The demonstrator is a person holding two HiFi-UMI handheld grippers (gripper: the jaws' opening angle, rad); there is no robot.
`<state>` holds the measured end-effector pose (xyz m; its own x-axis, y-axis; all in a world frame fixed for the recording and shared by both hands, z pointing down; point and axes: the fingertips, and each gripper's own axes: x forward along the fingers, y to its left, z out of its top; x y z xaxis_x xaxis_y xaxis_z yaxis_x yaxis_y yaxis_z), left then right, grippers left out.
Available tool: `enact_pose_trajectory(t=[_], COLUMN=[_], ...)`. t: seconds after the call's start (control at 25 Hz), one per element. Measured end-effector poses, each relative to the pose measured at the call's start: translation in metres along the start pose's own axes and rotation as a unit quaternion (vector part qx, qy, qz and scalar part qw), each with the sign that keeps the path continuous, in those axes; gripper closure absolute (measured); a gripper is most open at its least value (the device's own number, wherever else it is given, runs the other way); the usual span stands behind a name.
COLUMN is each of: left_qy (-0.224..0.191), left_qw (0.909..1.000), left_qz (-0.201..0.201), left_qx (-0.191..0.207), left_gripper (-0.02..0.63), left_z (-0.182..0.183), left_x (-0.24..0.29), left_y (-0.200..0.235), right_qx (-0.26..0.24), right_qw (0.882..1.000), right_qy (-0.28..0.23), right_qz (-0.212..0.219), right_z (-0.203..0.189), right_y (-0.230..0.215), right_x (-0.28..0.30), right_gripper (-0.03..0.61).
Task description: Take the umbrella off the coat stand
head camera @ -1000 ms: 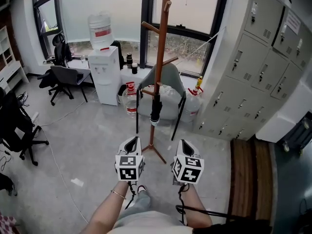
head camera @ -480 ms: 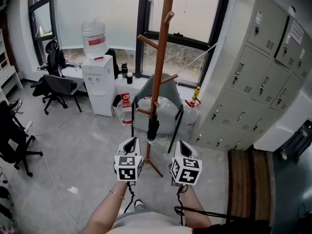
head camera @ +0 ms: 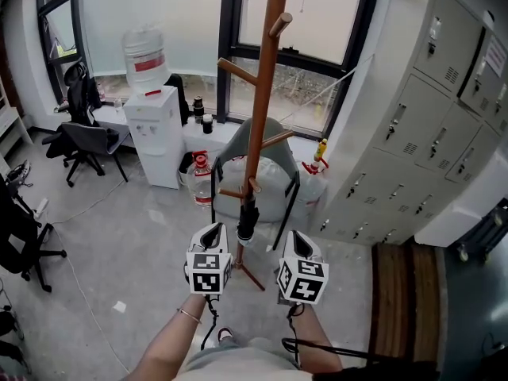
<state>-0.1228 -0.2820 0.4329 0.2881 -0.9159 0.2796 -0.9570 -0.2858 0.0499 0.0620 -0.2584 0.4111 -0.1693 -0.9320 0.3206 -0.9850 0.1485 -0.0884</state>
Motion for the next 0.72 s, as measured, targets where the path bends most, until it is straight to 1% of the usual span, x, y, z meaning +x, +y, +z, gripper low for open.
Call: enact_pose_trajectory(t=[0.2,0.4,0.52,0.72], left_qy=[0.017,0.016,0.014,0.017], left_qw=[0.9999,0.9996,0.9992,0.999], left_qz=[0.0,0.023,0.035,0.039], left_qx=[-0.003,-0.008,-0.014,-0.014], left_gripper=[0.609,0.609,0.609,0.609], left_z=[-0.009,-0.005,-0.005,-0.008], left_x=[0.018,0.026,0.028,0.031], left_y=[-0.005,-0.002,-0.002,-0.008], right_qx=[0.0,-0.018,-0.023,-0.025], right_qw=[1.0,0.999,0.999,0.998], right_qy=[0.015,0.012,0.012,0.016], right_qz=[0.004,0.027,0.033,0.047], right_z=[-0.009,0.006,0.009,0.01], right_y=[-0.012,-0.02,-0.027,-0.022], right_x=[0.015,0.027,0.032,0.038], right_gripper=[0.574,0.574,0.574,0.574])
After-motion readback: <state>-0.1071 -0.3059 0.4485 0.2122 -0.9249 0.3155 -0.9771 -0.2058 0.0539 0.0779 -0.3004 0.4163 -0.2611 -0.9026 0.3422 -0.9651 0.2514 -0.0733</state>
